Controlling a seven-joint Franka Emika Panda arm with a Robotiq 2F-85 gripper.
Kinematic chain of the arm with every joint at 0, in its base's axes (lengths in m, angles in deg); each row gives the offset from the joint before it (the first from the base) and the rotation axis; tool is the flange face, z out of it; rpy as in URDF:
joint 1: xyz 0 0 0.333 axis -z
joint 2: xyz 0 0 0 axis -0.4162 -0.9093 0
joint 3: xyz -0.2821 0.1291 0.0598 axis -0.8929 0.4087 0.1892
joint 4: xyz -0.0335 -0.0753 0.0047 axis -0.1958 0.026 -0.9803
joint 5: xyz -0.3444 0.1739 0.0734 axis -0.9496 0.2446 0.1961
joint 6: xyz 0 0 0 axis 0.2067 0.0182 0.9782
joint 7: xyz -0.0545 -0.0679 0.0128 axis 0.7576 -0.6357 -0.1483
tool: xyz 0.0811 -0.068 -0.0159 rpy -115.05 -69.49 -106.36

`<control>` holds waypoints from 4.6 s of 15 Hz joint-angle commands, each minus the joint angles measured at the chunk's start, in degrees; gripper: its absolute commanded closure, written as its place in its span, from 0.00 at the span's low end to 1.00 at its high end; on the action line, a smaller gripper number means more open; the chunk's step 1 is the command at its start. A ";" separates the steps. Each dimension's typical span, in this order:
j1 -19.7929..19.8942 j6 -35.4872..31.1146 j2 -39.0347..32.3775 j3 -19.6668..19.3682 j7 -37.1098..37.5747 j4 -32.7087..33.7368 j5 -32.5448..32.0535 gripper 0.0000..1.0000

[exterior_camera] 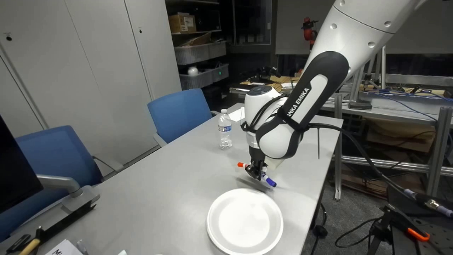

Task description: Move the markers from the plate to the table

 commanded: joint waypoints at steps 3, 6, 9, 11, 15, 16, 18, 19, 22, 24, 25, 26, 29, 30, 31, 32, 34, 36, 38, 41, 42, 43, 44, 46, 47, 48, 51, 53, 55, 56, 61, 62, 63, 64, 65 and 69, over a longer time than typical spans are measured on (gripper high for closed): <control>3.18 2.01 -1.19 2.78 -1.65 1.69 5.06 0.94; 4.42 2.98 -1.81 3.78 -2.20 1.78 7.11 0.50; 5.02 3.47 -2.49 4.10 -2.27 1.94 8.07 0.73; 5.15 4.18 -2.51 4.19 -2.13 2.00 8.48 0.44; 5.22 5.80 -2.46 4.01 -1.97 2.27 8.28 0.23; 5.11 5.96 -2.30 3.90 -2.00 2.12 8.03 0.14; 5.08 6.36 -2.31 3.86 -1.95 2.15 7.99 0.01; 5.08 6.56 -2.31 3.84 -1.94 2.18 7.98 0.00; 5.08 6.67 -2.27 3.74 -1.98 2.12 7.86 0.00; 5.39 6.83 -2.22 3.88 -2.21 2.10 8.09 0.00; 5.38 6.79 -2.17 3.80 -2.14 2.03 8.05 0.00; 5.42 6.73 -2.07 3.74 -2.16 1.90 8.01 0.00; 5.79 6.91 -1.19 3.89 -2.66 1.24 8.07 0.00; 5.38 6.89 -0.36 3.44 -2.37 0.62 7.52 0.00; 4.78 6.72 0.42 2.83 -1.85 0.04 6.84 0.00; 4.14 6.69 1.76 2.24 -1.40 -0.84 6.12 0.00; 3.95 6.01 4.20 2.20 -1.95 -2.32 5.40 0.00; 3.68 5.74 7.07 2.17 -2.10 -3.82 4.97 0.00; 3.33 5.22 10.47 2.20 -2.13 -5.93 4.48 0.00; 3.19 5.44 16.64 2.96 -2.64 -10.06 3.96 0.00; 3.16 5.64 18.68 3.22 -2.80 -11.47 3.90 0.00; 3.09 5.67 20.72 3.43 -2.87 -12.96 3.79 0.00; 3.13 5.59 22.89 3.76 -3.18 -14.52 3.81 0.00; 3.17 5.50 26.74 4.25 -3.40 -17.15 3.66 0.00; 3.33 5.47 28.85 4.63 -3.89 -18.58 3.95 0.00; 3.45 5.60 30.68 4.90 -4.23 -19.71 4.04 0.00; 3.72 5.29 36.14 5.69 -5.61 -23.24 4.79 0.00; 3.76 5.02 39.48 6.01 -6.59 -25.36 5.13 0.00; 3.71 5.37 43.07 6.30 -6.86 -27.38 5.20 0.00; 3.80 5.29 44.29 6.38 -6.79 -28.12 5.08 0.00; 4.27 5.25 43.67 6.80 -5.48 -27.48 4.64 0.00; 4.27 5.25 43.93 6.82 -5.49 -27.74 4.66 0.00; 4.27 5.25 43.99 6.82 -5.49 -27.85 4.66 0.00; 4.27 5.25 43.98 6.82 -5.49 -27.89 4.66 0.00; 4.27 5.25 43.99 6.83 -5.49 -27.90 4.66 0.00; 4.27 5.25 43.99 6.83 -5.49 -27.91 4.66 0.00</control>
